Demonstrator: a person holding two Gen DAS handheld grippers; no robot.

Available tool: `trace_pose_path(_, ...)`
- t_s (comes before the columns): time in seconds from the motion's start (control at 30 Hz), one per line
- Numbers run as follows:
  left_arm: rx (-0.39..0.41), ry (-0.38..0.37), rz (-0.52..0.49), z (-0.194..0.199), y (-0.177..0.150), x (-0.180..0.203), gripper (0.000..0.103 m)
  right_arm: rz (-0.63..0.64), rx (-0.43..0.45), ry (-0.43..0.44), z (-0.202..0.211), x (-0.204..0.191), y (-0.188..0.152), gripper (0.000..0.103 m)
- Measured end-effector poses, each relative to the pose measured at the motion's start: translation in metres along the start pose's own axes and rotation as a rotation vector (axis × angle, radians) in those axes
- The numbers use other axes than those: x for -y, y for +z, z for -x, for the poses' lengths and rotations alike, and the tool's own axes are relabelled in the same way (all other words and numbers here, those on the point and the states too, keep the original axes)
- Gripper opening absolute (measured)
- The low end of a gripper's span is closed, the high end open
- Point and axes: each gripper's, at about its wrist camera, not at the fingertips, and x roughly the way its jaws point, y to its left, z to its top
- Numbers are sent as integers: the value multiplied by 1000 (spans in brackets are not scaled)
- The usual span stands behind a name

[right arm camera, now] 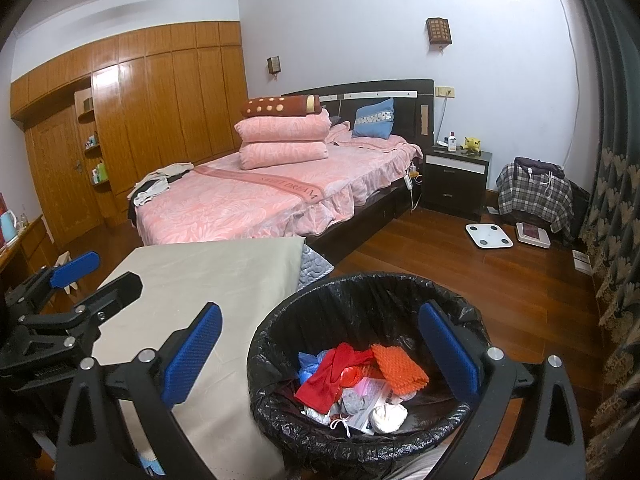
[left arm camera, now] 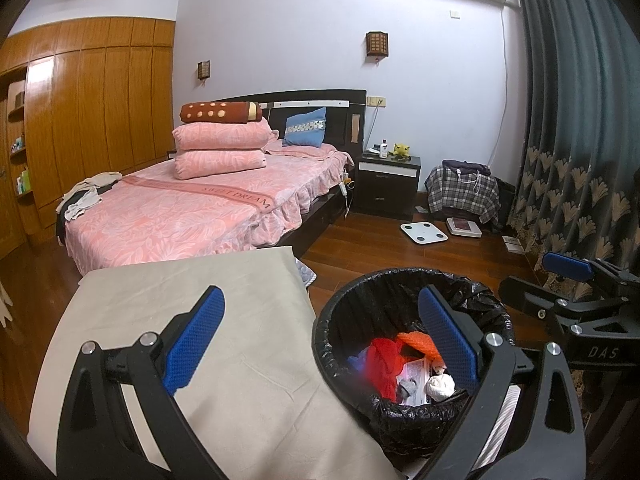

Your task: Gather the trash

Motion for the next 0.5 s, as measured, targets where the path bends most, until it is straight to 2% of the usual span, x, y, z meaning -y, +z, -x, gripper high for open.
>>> trace_pose_path(0.5, -3, 1, 0, 2, -1, -4, 95, 1, 0, 1, -2, 0, -2, 97)
